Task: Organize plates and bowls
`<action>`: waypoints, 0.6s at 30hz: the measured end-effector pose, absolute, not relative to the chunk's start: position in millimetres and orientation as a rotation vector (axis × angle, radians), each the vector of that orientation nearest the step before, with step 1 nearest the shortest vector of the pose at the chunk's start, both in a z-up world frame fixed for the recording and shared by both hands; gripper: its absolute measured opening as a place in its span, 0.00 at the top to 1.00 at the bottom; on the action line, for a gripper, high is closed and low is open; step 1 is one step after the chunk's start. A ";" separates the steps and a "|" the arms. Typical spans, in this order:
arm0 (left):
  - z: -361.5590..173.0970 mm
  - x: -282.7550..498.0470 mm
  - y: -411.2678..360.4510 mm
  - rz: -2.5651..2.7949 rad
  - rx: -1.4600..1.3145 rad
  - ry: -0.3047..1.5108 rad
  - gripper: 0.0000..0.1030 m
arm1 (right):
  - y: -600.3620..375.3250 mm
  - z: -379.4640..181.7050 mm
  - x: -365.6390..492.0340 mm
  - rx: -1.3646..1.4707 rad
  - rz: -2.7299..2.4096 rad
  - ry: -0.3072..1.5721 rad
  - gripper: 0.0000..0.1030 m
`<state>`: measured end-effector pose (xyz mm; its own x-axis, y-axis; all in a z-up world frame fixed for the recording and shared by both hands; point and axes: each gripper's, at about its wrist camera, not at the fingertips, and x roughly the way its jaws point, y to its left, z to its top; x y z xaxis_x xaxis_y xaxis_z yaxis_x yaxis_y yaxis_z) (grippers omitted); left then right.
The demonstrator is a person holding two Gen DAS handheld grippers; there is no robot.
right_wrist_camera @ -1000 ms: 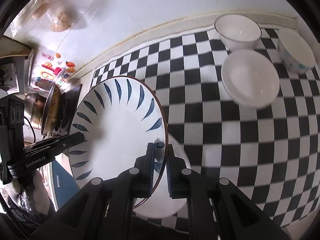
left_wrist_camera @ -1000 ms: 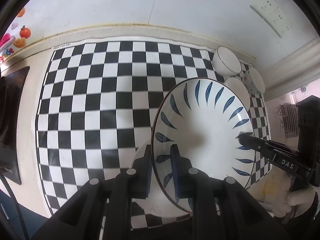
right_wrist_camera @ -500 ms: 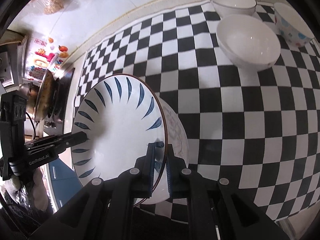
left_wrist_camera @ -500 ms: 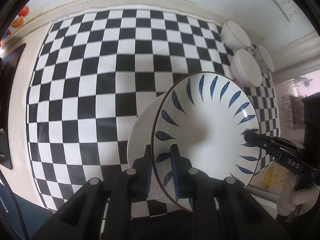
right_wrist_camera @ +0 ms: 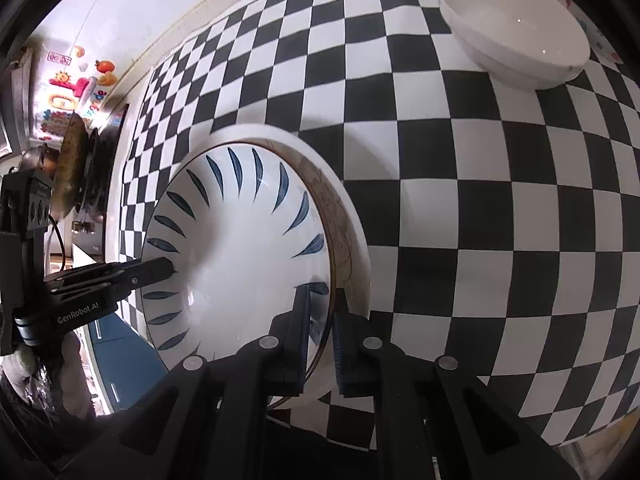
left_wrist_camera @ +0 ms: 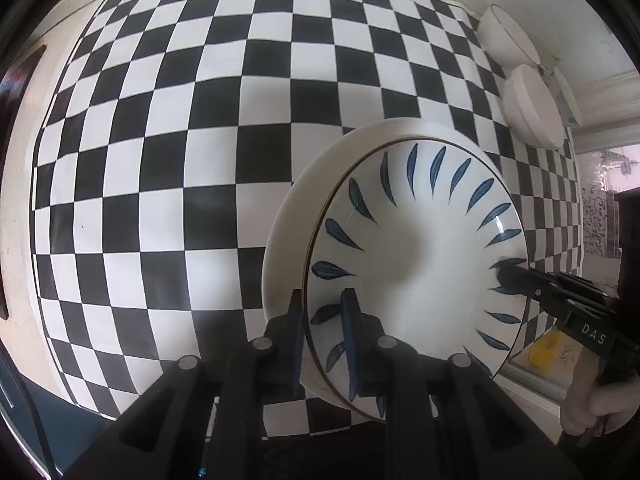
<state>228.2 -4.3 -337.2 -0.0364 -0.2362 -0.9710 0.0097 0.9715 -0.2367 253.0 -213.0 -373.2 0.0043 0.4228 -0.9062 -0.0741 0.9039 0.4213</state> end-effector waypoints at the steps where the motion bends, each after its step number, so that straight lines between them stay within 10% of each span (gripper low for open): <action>1: -339.2 228.1 -4.2 -0.197 -0.181 1.603 0.85 | -211.8 -375.2 253.4 0.280 0.398 1.525 0.89; 18: -349.9 233.9 -2.2 -0.168 -0.197 1.642 0.85 | -205.8 -378.6 260.2 0.275 0.354 1.544 0.87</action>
<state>233.9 -2.2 -349.9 -0.0759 -0.2279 -0.9707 -0.0271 0.9736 -0.2265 260.2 -205.8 -378.6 -0.0068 0.3903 -0.9206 -0.0495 0.9194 0.3902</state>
